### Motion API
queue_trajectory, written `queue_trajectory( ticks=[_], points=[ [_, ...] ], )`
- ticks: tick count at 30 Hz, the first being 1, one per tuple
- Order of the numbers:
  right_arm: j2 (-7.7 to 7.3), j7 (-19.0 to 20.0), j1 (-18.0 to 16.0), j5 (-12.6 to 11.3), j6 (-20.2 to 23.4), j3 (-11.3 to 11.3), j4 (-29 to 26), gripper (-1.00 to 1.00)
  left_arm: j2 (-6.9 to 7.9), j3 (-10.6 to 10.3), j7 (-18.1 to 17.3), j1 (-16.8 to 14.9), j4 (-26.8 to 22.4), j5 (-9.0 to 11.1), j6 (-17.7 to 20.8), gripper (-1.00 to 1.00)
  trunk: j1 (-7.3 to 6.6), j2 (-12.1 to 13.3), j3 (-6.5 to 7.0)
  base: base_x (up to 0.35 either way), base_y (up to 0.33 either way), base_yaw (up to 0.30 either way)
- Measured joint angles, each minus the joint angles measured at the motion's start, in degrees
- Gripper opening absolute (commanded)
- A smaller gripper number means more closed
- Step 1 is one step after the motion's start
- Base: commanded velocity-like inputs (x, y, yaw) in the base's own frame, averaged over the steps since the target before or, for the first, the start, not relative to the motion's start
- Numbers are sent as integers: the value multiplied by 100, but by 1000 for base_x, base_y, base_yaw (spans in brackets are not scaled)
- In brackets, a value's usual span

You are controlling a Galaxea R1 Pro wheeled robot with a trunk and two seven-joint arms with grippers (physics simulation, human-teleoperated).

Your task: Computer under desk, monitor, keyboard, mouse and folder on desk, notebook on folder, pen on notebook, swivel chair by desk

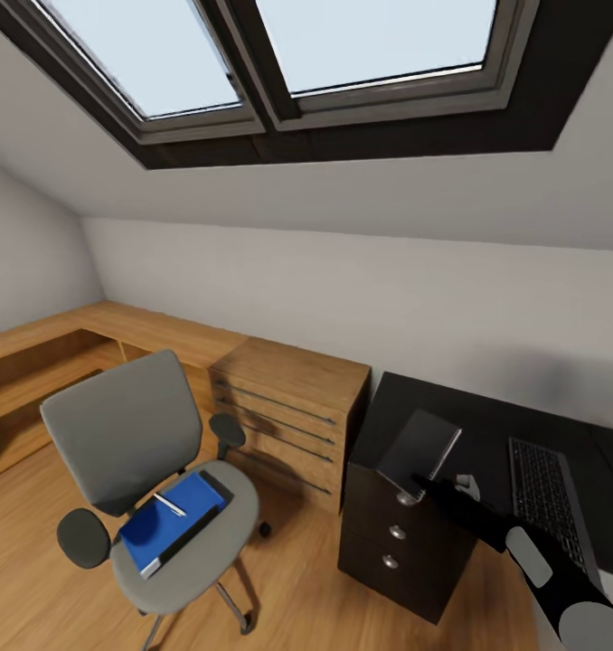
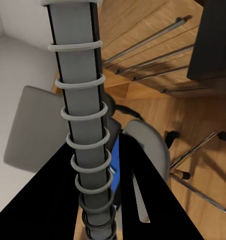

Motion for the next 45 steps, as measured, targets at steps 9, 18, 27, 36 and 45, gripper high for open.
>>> queue_trajectory(
  ticks=[9,18,27,36,45],
  points=[
    [0,0,0,-1,1,0,1,-100,0,2,2,0,-1,-2,1,100,1,0,0,21,-30,0],
    [0,0,0,1,-5,0,7,-100,0,0,2,-1,0,0,6,100,2,0,0,-31,-49,0],
    [0,0,0,0,-6,0,7,-100,0,1,2,0,0,-1,9,100,2,0,0,-113,-113,0],
    [0,0,0,0,-6,-3,4,-100,0,2,2,0,-1,3,9,100,1,0,0,-11,-11,0],
    [4,0,0,7,-7,0,20,-100,0,12,2,0,-1,6,9,100,1,0,0,0,0,0]
  ],
)
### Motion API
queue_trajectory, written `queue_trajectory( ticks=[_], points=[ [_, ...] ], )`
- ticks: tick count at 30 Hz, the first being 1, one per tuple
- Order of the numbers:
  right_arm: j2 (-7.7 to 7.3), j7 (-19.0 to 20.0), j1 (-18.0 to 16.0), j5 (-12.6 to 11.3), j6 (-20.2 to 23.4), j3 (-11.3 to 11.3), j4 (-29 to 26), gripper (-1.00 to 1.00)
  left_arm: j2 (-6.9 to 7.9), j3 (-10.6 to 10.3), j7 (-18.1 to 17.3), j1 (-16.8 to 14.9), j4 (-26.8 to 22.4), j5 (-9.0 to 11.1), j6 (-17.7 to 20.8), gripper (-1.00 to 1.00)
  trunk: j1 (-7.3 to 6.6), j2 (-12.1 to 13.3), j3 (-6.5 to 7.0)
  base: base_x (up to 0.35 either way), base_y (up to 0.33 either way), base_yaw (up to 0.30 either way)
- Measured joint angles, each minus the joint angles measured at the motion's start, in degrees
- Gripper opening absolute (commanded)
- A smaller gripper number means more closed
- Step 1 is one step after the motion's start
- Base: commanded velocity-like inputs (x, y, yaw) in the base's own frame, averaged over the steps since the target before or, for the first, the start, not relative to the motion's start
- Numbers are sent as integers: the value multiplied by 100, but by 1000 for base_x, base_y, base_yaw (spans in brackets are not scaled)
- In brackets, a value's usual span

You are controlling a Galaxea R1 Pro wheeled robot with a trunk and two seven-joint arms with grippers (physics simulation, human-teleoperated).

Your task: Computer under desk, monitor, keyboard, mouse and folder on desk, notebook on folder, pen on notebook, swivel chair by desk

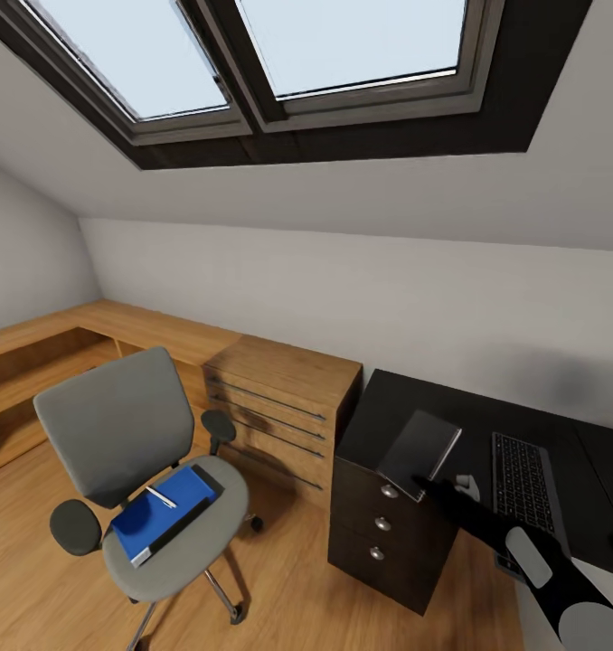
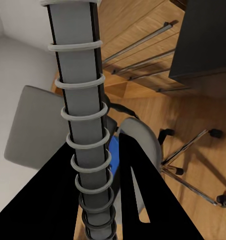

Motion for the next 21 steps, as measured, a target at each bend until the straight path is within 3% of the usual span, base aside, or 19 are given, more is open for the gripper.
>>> queue_trajectory(
  ticks=[21],
  points=[
    [-13,0,0,0,-8,-8,85,-100,-6,-4,0,0,5,-6,-7,100,0,0,0,0,0,0]
  ],
)
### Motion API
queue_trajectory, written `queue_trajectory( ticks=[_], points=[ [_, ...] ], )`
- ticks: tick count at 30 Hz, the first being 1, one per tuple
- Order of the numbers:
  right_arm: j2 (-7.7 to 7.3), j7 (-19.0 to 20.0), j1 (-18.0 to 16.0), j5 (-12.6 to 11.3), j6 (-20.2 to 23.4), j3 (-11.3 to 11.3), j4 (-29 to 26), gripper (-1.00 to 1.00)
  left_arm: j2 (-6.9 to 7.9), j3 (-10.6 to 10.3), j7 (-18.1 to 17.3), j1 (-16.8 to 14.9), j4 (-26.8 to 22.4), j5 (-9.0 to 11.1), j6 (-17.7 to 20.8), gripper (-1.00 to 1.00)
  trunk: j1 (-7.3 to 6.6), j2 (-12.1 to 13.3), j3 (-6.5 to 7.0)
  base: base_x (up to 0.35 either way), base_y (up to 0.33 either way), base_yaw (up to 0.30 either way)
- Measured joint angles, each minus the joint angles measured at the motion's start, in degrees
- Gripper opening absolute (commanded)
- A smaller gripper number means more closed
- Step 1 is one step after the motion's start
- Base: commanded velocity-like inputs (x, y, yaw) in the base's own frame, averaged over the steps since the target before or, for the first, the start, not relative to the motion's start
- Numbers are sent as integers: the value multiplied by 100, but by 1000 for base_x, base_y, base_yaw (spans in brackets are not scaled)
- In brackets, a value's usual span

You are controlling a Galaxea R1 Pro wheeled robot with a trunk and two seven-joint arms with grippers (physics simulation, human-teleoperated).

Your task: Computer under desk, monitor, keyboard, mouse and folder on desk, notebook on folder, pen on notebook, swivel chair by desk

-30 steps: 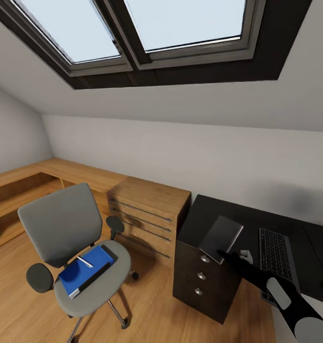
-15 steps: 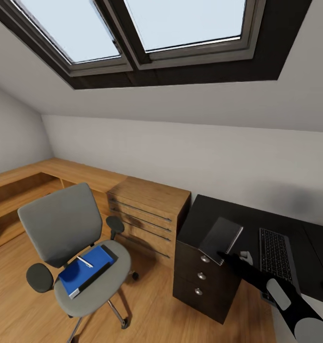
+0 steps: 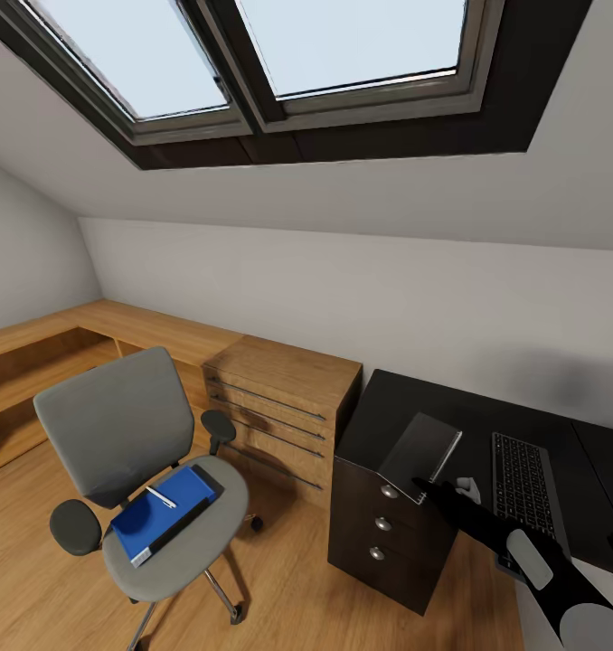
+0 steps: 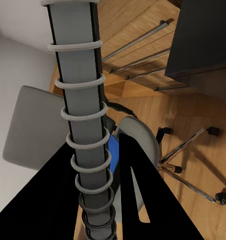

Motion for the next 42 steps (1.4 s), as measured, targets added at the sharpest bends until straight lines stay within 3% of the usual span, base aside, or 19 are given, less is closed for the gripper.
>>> queue_trajectory(
  ticks=[11,24,31,42],
  points=[
    [-1,0,0,0,-15,0,0,-100,3,-2,0,0,5,1,-27,100,0,0,0,-3,0,0],
    [-4,-9,0,13,-46,0,1,-100,12,-10,-17,-1,463,20,-773,100,3,1,0,-244,0,0],
    [-8,-17,0,10,-47,-22,0,-100,33,-9,-13,0,962,15,-1585,100,1,0,0,-152,0,0],
    [-2,-18,0,10,-53,-26,0,-100,52,-9,-10,0,1052,26,-1825,100,-2,0,0,58,0,0]
  ],
)
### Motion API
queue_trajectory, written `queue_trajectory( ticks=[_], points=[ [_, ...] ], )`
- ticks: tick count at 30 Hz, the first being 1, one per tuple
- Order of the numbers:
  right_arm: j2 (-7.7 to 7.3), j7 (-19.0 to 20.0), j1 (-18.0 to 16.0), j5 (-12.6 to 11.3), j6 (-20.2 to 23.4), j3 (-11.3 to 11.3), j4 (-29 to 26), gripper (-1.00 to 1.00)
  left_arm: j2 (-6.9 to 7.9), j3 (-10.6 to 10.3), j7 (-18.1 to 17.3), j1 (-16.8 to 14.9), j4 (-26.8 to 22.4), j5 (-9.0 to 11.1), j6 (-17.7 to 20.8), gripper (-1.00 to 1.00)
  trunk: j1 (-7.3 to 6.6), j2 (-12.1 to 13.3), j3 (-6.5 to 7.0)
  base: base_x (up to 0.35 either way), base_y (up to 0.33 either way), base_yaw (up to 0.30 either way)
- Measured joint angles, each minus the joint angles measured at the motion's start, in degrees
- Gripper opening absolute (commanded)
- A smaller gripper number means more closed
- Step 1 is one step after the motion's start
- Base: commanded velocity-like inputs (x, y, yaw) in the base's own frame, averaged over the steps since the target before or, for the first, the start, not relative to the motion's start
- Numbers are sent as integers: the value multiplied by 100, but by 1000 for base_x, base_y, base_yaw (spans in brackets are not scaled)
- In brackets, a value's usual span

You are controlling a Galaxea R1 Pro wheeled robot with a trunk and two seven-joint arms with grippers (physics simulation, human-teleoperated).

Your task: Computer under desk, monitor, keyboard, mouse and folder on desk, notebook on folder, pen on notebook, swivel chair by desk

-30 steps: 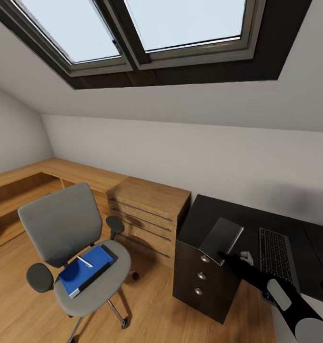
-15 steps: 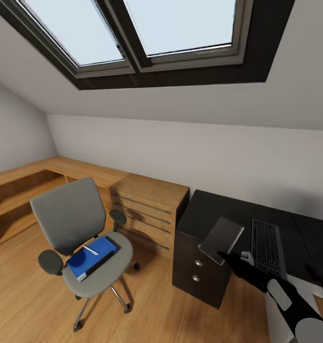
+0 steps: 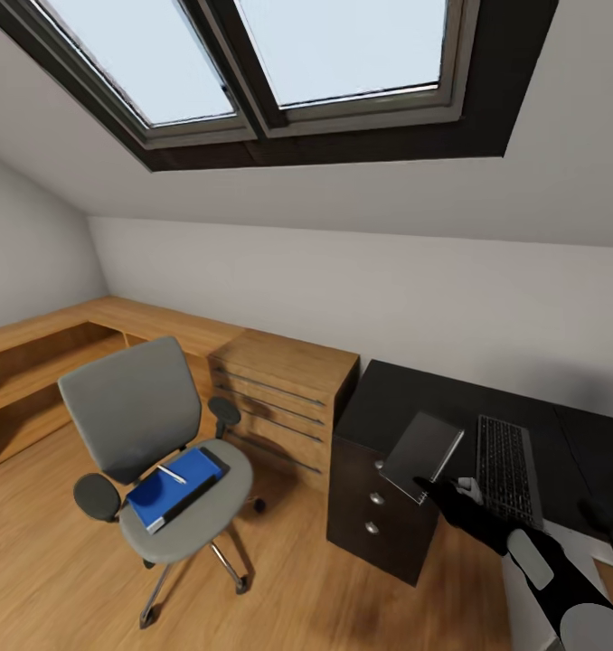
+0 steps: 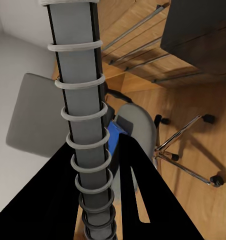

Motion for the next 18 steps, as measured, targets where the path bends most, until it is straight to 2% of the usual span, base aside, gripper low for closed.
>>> queue_trajectory(
  ticks=[18],
  points=[
    [-4,0,0,10,-7,-8,34,-100,13,0,0,0,5,1,-13,100,-1,0,0,316,0,0]
  ],
)
